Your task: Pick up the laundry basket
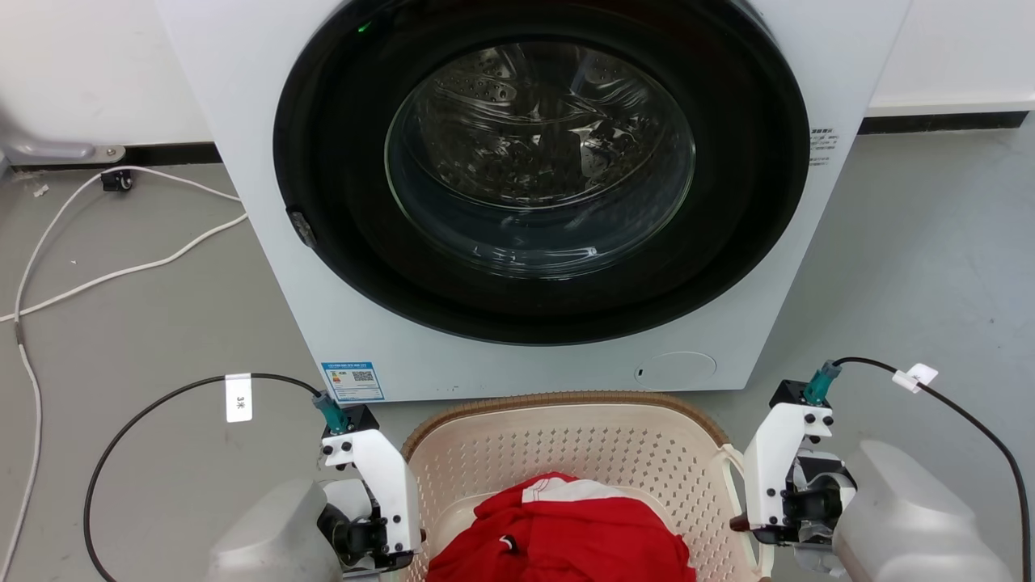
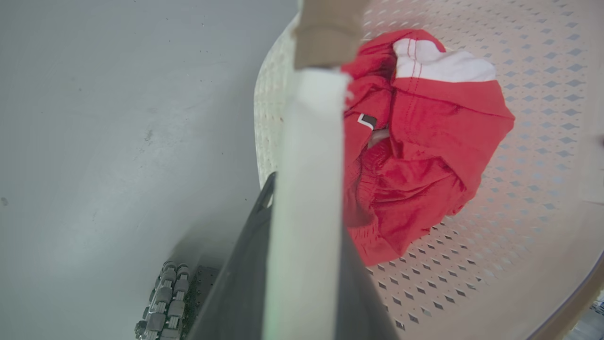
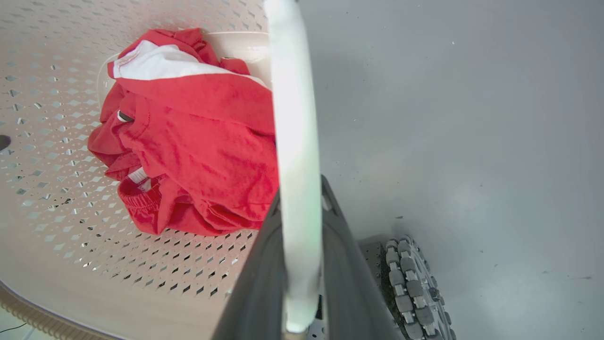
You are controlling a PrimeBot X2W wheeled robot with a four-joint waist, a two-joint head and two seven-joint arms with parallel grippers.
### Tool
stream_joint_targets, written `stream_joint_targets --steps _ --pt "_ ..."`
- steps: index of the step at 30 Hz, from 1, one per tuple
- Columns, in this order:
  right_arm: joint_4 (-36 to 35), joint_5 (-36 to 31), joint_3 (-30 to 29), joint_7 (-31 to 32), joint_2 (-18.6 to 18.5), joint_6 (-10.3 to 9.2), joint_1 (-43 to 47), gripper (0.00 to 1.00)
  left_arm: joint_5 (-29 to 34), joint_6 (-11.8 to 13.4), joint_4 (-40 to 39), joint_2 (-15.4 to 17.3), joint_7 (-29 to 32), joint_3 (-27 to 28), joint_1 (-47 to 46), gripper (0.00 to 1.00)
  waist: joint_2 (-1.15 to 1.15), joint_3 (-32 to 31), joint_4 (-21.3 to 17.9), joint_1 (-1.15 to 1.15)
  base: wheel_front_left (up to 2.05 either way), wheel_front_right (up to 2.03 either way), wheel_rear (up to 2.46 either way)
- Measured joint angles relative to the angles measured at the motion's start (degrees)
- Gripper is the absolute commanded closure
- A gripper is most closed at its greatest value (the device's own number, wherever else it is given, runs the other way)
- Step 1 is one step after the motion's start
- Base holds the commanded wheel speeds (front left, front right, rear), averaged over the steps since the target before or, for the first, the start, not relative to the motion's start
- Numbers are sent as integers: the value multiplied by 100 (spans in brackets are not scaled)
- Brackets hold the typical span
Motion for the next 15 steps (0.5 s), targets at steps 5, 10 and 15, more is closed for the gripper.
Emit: stream_joint_targets --steps 5,10,15 --pt "0 -86 -75 8 8 0 1 100 -48 0 5 -1 -16 -40 -3 100 0 -3 -8 0 0 0 0" --pt "1 -149 -162 10 19 0 5 100 -93 0 25 -4 -42 -73 -5 100 0 -10 -4 0 0 0 0" --pt "2 -231 -244 13 30 0 15 100 -123 0 33 -5 -59 -103 -5 100 0 -19 -2 0 0 0 0"
